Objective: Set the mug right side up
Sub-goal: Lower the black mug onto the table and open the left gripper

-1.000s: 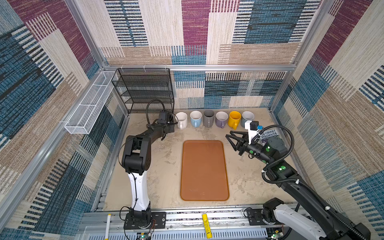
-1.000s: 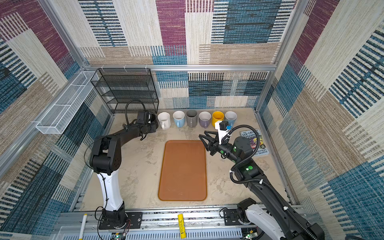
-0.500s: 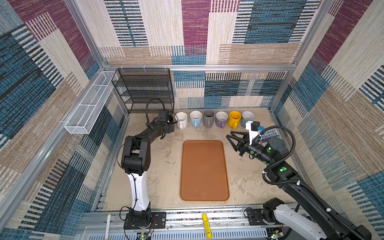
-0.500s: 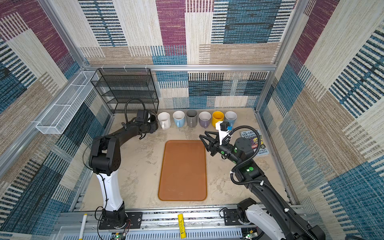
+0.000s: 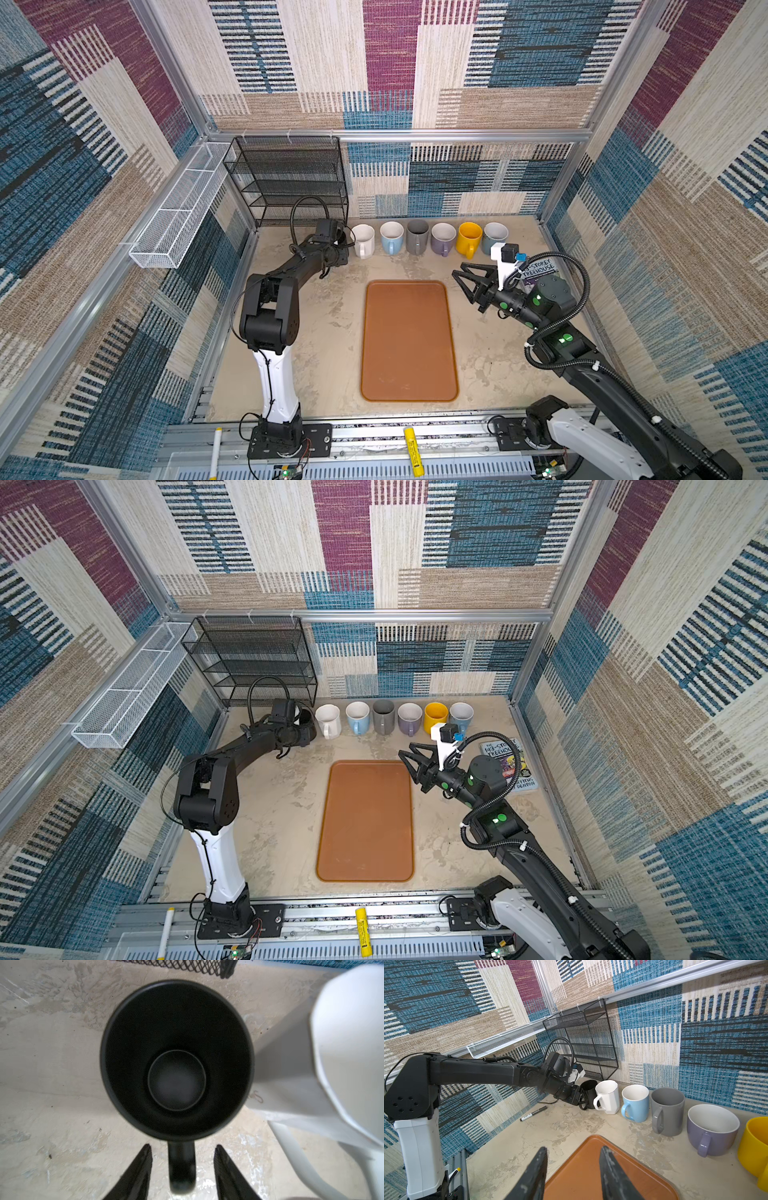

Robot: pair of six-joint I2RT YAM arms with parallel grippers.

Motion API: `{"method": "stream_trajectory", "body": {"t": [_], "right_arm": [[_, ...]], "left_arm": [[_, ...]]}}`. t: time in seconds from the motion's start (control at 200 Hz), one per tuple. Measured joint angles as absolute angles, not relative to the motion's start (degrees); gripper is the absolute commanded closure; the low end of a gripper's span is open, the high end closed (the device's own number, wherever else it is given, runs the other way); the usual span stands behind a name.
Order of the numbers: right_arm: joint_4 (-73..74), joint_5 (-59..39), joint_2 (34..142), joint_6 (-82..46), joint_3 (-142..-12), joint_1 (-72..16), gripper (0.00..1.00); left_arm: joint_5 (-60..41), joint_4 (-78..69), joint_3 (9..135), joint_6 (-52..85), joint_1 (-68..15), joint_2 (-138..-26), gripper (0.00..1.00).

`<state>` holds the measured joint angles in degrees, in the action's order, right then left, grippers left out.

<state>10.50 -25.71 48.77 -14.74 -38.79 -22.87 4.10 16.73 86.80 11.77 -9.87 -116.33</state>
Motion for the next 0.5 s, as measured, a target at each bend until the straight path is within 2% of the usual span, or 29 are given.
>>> {"method": "stream_trajectory", "body": {"t": [0.14, 0.21, 0.326, 0.416, 0.496], "right_arm": [[10.4, -25.4, 49.4, -14.8, -38.9, -22.9, 0.54], [9.8, -25.3, 49.7, -14.8, -38.9, -22.9, 0.47], [9.0, -25.3, 50.3, -15.0, -39.2, -22.9, 0.45], [8.7, -25.3, 50.5, -15.0, -39.2, -22.9, 0.39], [8.7, -25.3, 50.5, -15.0, -39.2, -22.9, 0.34]], "left_arm": [[3.2, 17.7, 86.4, 11.8, -9.9, -114.7, 0.45], [2.8, 18.0, 86.0, 11.8, -9.9, -113.6, 0.44], [2.8, 18.7, 85.3, 11.8, -9.9, -111.8, 0.43], [2.8, 19.3, 84.8, 11.8, -9.9, -110.2, 0.42], [2.8, 19.7, 84.2, 11.8, -9.9, -108.4, 0.38]]}}
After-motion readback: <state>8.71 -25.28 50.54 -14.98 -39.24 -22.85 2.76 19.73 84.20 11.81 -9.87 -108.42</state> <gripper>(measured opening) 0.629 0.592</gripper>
